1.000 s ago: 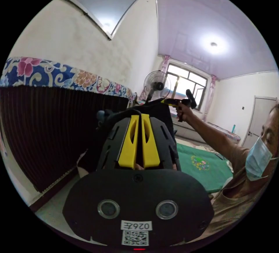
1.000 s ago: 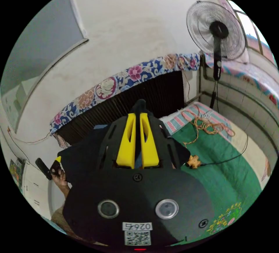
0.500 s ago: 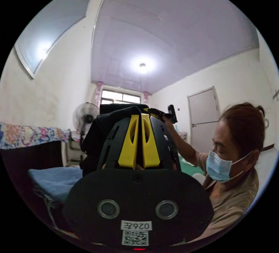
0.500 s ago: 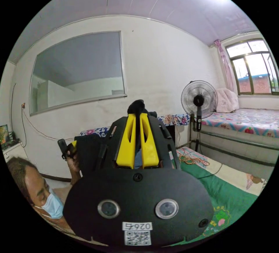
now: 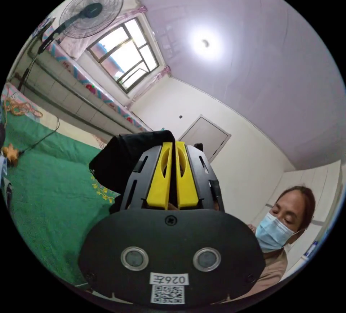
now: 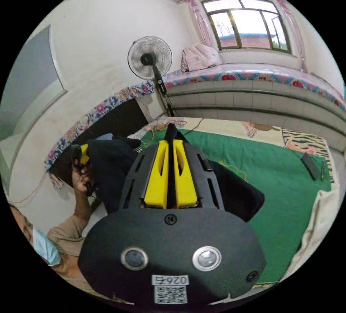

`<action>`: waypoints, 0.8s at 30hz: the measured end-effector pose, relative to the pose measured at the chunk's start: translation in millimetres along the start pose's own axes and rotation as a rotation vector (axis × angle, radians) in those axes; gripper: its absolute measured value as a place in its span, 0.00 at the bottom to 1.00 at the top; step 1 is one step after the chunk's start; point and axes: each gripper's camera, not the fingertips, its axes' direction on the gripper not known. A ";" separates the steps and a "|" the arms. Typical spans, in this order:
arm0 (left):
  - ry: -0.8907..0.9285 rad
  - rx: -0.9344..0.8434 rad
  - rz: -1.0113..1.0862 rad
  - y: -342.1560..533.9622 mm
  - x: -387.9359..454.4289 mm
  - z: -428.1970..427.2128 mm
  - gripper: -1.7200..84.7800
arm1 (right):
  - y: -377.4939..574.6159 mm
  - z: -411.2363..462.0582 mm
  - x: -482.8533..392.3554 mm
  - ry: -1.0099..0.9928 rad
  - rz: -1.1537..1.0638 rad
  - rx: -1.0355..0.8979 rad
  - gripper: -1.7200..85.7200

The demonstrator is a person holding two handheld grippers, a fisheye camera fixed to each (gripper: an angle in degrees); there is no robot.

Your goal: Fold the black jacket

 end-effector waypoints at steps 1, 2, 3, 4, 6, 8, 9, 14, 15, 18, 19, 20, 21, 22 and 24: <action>0.004 -0.002 0.054 -14.2 18.1 8.4 0.01 | -2.5 -12.2 19.0 -0.063 0.026 0.055 0.00; 0.008 -0.002 0.079 -21.5 28.2 11.8 0.01 | -4.4 -28.0 34.3 -0.094 0.034 0.121 0.00; 0.023 -0.002 0.134 -35.7 49.6 18.3 0.02 | -4.9 -36.7 41.6 -0.101 0.035 0.154 0.00; 0.041 -0.011 0.194 -47.5 71.6 25.5 0.02 | -4.2 -54.3 56.4 -0.104 0.031 0.215 0.00; 0.077 -0.037 0.277 -54.7 98.7 39.0 0.02 | 3.2 -76.1 81.8 -0.094 0.019 0.287 0.01; 0.126 -0.087 0.331 -49.2 111.9 60.5 0.03 | 26.1 -87.5 126.7 -0.076 0.044 0.310 0.02; 0.149 -0.128 0.353 -38.8 111.8 80.9 0.04 | 33.9 -86.7 140.5 -0.063 0.066 0.298 0.02; 0.246 -0.549 0.241 22.1 44.0 198.4 0.13 | 128.1 -58.9 271.8 0.153 0.305 0.156 0.08; 0.239 -0.643 0.165 31.0 15.7 218.3 0.13 | 140.1 -57.1 284.3 0.161 0.325 0.150 0.08; 0.276 -0.657 0.064 19.0 -45.5 225.4 0.07 | 194.4 -47.4 345.2 0.097 0.485 0.110 0.08; 0.355 -0.559 0.009 3.0 -68.1 215.2 0.05 | 205.3 -44.6 366.8 0.002 0.538 0.085 0.08; 0.394 -0.495 -0.014 -5.6 -79.1 208.7 0.04 | 211.1 -43.7 382.1 -0.071 0.564 0.080 0.08; 0.437 -0.362 -0.055 -22.4 -100.1 194.7 0.03 | 212.3 -43.7 386.4 -0.086 0.557 0.081 0.08; 0.399 -0.250 -0.084 -37.8 -118.7 181.3 0.03 | 212.8 -42.5 390.9 -0.077 0.521 0.071 0.08; 0.178 -0.184 -0.122 -57.6 -141.4 169.0 0.04 | 211.0 -34.7 392.7 -0.043 0.462 0.015 0.08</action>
